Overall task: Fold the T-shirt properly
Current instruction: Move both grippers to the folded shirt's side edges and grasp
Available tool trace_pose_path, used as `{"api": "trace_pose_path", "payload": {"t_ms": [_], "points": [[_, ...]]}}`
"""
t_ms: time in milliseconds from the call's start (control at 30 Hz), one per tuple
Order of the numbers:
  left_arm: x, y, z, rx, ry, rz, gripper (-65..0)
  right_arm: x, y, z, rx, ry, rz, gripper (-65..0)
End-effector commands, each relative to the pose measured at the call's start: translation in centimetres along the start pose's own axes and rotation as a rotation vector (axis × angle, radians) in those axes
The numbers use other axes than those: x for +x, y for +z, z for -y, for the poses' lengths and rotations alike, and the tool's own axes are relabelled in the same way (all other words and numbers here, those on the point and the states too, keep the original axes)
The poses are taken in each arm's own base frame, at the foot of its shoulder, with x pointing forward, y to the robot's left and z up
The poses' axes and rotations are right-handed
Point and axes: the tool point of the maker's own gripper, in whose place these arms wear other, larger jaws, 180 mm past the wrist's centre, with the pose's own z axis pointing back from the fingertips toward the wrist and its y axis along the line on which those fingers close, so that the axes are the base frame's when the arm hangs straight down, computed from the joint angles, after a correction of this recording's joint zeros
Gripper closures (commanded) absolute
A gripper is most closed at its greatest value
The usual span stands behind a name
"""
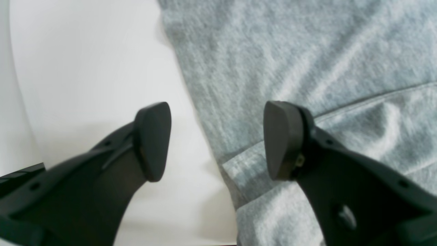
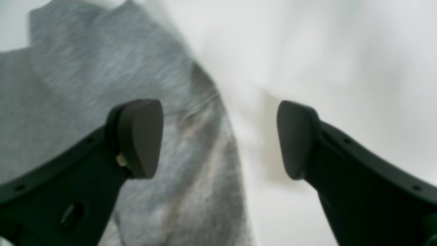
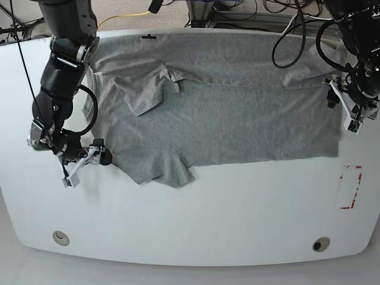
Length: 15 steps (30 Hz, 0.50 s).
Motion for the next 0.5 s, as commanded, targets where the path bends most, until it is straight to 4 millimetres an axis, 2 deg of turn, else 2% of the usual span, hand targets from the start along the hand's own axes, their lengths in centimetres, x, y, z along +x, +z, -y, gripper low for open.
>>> {"api": "trace_pose_path", "payload": {"t_ms": [0, 100, 233, 300, 467], "points": [[0.9, 0.5, -0.8, 0.021, -0.011, 0.033, -38.9, 2.6, -0.5, 0.2, 0.011, 0.013, 0.06, -49.3], [0.8, 0.3, -0.8, 0.017, -0.005, 0.028, -38.9, 2.5, -1.6, 0.5, 0.021, -0.016, 0.076, -49.3], [0.5, 0.2, -0.8, 0.014, 0.003, 0.023, -38.9, 1.8, -2.5, 0.0, 0.043, -0.036, 0.05, -49.0], [0.5, -0.3, -0.9, 0.008, 0.017, 0.02, -38.9, 1.1, -3.5, -1.4, 0.07, -0.039, 0.038, -49.0], [2.1, -1.4, -2.2, 0.005, 0.068, 0.052, -38.9, 0.4, -4.9, -4.0, 0.118, -0.047, 0.024, -48.8]]}}
